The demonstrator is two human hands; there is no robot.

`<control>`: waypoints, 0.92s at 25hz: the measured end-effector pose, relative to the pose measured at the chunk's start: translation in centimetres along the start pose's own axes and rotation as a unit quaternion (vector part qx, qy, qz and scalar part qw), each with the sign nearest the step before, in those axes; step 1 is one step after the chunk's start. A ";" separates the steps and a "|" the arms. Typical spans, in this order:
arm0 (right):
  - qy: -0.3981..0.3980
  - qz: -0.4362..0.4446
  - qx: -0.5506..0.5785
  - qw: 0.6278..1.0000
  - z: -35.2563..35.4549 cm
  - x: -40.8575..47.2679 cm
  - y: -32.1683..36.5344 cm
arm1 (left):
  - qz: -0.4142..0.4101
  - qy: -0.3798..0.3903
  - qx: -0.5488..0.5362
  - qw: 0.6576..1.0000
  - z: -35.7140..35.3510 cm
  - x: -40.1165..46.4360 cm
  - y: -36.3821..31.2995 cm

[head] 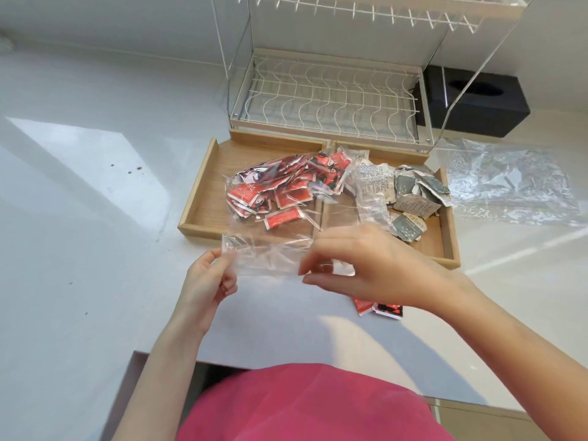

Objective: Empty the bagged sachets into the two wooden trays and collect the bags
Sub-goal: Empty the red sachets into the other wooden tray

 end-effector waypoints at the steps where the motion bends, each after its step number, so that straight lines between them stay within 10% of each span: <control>1: 0.000 0.007 0.011 1.000 0.2 -0.1 0.4 | 0.000 0.004 -0.001 1.000 -0.2 0.0 -0.1; 8: 0.053 -0.112 0.013 0.992 -0.5 -1.9 -6.8 | 0.012 0.012 -0.033 0.999 0.3 0.3 -0.3; 15: -0.121 -0.012 -0.058 0.991 6.4 -2.6 -1.9 | -0.012 0.032 -0.009 0.999 -0.3 0.8 -1.0; 23: -0.064 -0.129 0.024 0.989 4.2 -4.8 -7.9 | -0.001 0.041 -0.066 0.997 -0.3 1.3 -1.8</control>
Point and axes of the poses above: each hand's wrist, its own x-axis towards the middle knuckle, its own z-axis out of the back of the hand, y = z × x, the point moved 10 cm from there along x, towards the middle knuckle, and after that the axes turned 2 degrees about -y, right-handed, at the moved point
